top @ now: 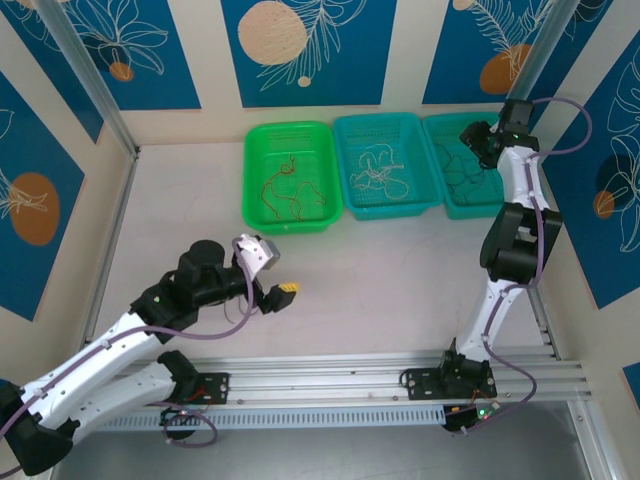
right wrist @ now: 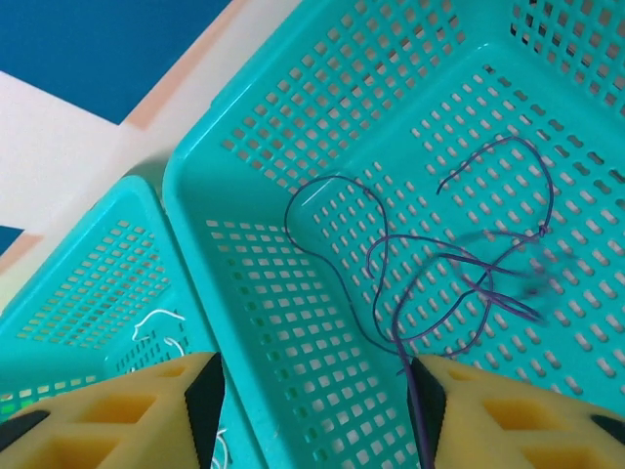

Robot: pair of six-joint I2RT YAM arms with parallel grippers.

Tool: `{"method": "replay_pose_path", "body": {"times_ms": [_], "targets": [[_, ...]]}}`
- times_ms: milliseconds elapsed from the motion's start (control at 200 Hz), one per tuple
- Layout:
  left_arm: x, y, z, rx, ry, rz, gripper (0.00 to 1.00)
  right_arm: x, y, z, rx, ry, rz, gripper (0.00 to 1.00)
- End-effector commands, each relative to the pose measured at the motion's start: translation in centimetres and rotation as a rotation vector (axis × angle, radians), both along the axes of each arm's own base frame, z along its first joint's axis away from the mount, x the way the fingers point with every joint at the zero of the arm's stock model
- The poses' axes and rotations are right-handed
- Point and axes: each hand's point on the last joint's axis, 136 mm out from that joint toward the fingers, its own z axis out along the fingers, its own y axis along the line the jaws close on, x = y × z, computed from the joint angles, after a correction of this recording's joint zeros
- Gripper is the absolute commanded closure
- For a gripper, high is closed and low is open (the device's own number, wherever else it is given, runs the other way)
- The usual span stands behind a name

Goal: Untangle the cables

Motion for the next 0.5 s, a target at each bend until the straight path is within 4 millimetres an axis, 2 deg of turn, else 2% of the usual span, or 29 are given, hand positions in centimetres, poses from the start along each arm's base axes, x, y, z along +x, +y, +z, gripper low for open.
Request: {"method": "replay_pose_path", "body": {"times_ms": [0, 150, 215, 295, 360, 405, 495], "targets": [[0.6, 0.9, -0.8, 0.012, 0.029, 0.081, 0.0, -1.5, 1.4, 4.5, 0.03, -0.065, 0.028, 0.44], [2.0, 2.1, -1.1, 0.027, 0.055, 0.198, 0.0, -2.5, 2.5, 6.5, 0.033, -0.087, 0.083, 0.44], [2.7, 2.8, -1.4, 0.042, 0.068, 0.267, 0.0, -2.6, 2.1, 6.0, 0.023, -0.067, 0.058, 0.4], [3.4, 3.8, -1.6, 0.049, 0.08, 0.339, 0.0, -3.0, 1.7, 5.0, 0.053, -0.022, 0.048, 0.42], [3.9, 4.8, -2.0, 0.053, 0.096, 0.414, 0.0, -3.3, 2.9, 4.8, 0.079, -0.028, 0.084, 0.44], [4.4, 6.0, -2.5, 0.06, 0.122, 0.496, 0.0, -3.9, 3.9, 5.5, 0.078, -0.053, 0.104, 0.44], [5.4, 9.7, -4.0, 0.075, 0.212, 0.737, 0.01, -5.6, 6.5, 7.3, 0.066, -0.118, 0.148, 0.44]]}}
